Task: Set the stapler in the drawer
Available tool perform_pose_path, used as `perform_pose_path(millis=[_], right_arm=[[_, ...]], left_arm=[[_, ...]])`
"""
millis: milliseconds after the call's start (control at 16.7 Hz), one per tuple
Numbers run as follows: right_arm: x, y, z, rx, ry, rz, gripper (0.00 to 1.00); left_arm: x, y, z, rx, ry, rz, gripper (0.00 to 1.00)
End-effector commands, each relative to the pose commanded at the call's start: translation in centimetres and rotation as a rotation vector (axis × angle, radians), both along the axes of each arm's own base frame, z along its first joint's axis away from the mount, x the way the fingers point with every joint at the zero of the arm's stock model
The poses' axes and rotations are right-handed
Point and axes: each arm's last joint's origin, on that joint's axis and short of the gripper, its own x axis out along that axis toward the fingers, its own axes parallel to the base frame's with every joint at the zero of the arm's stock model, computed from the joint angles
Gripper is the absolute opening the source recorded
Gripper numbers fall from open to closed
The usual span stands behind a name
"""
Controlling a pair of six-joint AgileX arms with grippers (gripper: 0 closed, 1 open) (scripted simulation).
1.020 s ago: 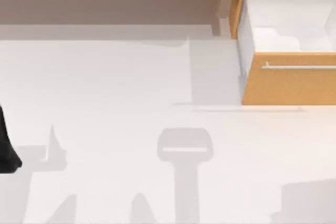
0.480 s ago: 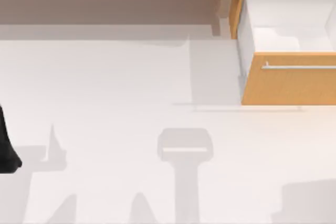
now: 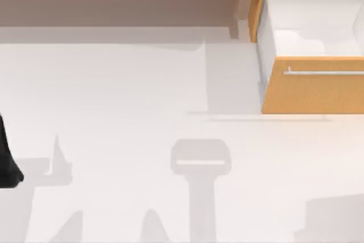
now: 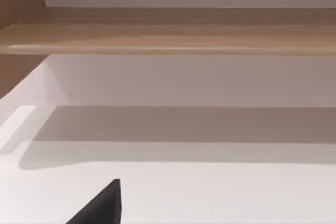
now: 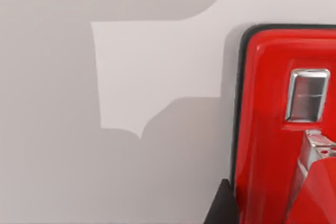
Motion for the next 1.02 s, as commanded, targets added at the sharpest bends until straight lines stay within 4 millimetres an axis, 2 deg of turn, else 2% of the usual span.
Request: perform_pose_path(millis=[180,600,900,1020], right_arm=[[0.1,0.0,0.1,-0.001,-0.005,-0.001,0.00],[0.0,0.0,2.9,0.000,0.002,-0.001,0.00],[0.0,0.0,2.9,0.000,0.003,-0.002,0.00],[0.7,0.0,3.8,-0.001,-0.049,-0.009,0.00]], left_arm=[[0.0,0.0,0.0,0.000,0.000,0.000,1.00],[0.0,0.0,0.0,0.000,0.000,0.000,1.00],[0.0,0.0,0.0,0.000,0.000,0.000,1.00],[0.0,0.0,0.0,0.000,0.000,0.000,1.00]])
